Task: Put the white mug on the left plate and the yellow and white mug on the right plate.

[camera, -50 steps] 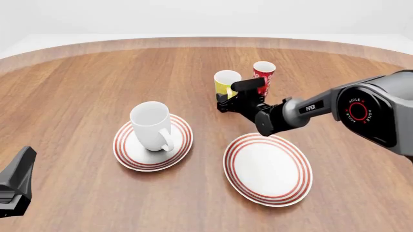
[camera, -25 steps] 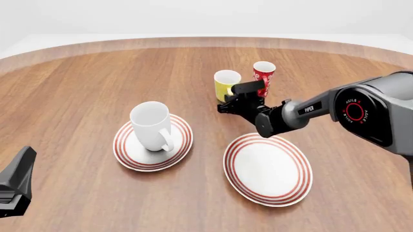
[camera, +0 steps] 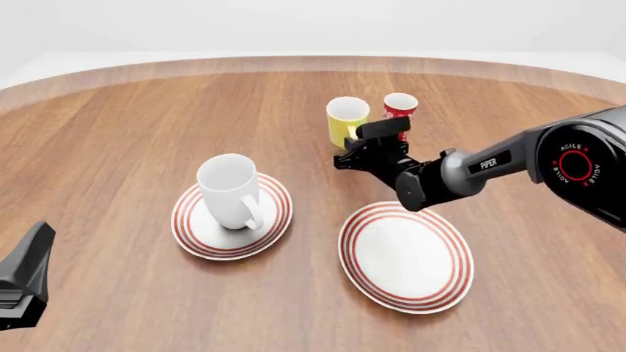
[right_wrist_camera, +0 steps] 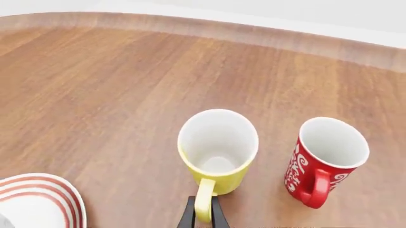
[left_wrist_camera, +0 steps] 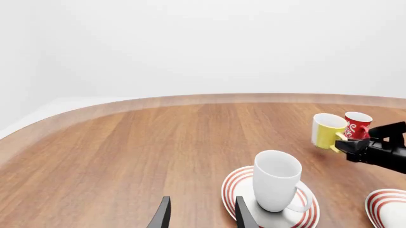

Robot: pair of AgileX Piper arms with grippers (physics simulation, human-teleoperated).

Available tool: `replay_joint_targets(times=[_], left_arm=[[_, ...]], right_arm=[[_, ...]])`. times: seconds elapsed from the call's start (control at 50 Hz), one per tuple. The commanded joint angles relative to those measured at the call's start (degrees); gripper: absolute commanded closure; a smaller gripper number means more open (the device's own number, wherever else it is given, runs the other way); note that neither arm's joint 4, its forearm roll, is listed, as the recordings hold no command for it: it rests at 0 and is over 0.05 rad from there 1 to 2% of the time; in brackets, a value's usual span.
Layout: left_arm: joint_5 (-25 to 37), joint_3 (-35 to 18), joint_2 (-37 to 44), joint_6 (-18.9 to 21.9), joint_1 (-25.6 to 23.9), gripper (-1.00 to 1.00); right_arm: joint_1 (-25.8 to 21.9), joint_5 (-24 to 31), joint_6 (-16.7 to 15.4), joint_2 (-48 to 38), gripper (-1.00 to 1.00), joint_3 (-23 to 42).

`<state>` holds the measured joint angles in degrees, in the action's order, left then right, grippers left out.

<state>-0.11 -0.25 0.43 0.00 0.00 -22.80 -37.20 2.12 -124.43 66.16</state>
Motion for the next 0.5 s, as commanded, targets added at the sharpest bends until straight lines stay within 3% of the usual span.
replay_joint_targets(times=[0.02, 0.5], left_arm=[[0.0, 0.0, 0.0, 0.0, 0.0, -1.00], [0.0, 0.0, 0.0, 0.0, 0.0, -1.00]], right_arm=[[-0.7, -1.2, -1.0, 4.3, 1.00, -3.8], [-2.1, -2.3, -1.5, 12.9, 1.00, -12.2]])
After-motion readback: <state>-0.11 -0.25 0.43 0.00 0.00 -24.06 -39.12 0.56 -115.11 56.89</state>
